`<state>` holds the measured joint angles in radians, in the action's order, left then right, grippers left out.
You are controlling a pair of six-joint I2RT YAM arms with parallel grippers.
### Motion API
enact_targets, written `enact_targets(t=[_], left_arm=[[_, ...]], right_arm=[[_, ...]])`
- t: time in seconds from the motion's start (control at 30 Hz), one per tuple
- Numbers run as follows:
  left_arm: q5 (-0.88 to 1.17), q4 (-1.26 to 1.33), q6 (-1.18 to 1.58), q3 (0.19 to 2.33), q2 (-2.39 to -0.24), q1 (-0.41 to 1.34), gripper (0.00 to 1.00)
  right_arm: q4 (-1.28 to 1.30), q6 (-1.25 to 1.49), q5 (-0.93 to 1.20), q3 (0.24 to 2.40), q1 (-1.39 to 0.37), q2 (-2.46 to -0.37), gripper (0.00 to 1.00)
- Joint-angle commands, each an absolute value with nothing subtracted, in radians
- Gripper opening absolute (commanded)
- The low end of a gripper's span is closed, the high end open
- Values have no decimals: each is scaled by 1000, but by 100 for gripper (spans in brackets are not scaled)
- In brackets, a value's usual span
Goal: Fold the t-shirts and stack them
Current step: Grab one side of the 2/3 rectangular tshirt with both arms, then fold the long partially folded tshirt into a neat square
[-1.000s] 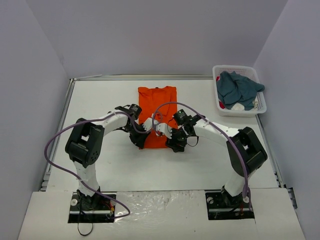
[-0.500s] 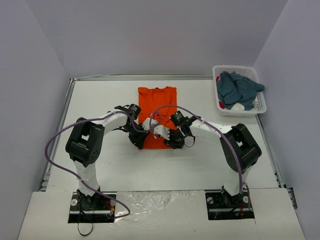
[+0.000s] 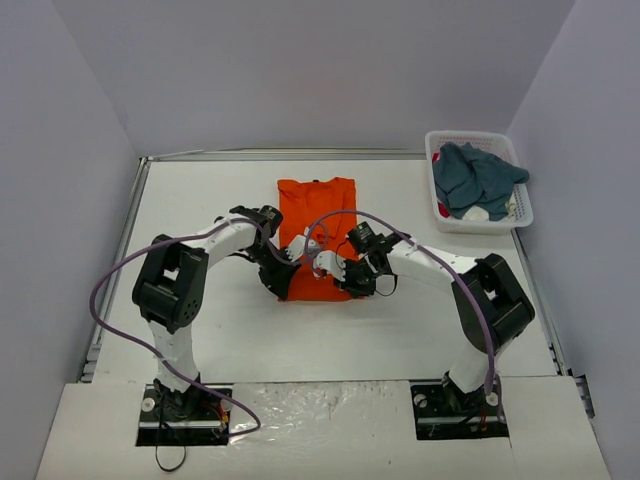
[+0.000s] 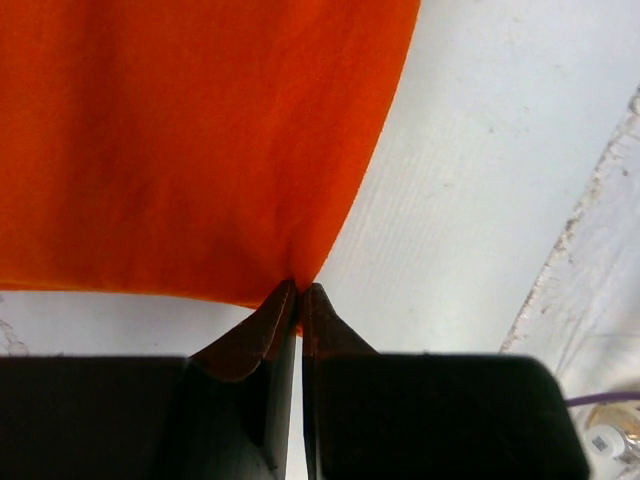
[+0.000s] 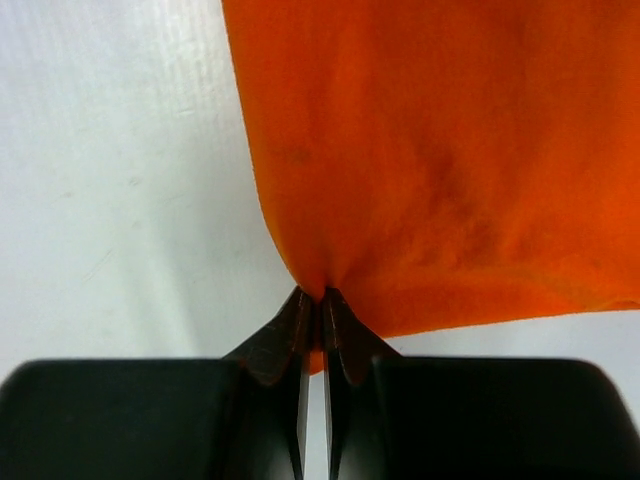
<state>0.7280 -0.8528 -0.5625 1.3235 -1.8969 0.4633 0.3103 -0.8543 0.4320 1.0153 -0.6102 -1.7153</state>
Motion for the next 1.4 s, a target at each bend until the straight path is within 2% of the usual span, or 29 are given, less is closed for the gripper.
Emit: enact_targets(t=[0.0,0.23,0.7,0.97,1.37], left_arm=[[801,-1006,-680,1373,-1816,492,2],[876,-1237,-807,1396,-1721,492,2],[927,-1411,-851,1417,-1534,499,2],[913,-1439,-856,1420,-1491,503,2],[793,-1321,-762,1466,-1474,485,2]], right_arm=[[503,-816,480,1058,-594,-1651,0],[724,-838,569,1104,-595,-1510,0],[865,-885,695,1161,-506,-1371,0],[966,-919,742,1262,-495,-1393,0],[968,-920,692,1442,-471,-1528,0]])
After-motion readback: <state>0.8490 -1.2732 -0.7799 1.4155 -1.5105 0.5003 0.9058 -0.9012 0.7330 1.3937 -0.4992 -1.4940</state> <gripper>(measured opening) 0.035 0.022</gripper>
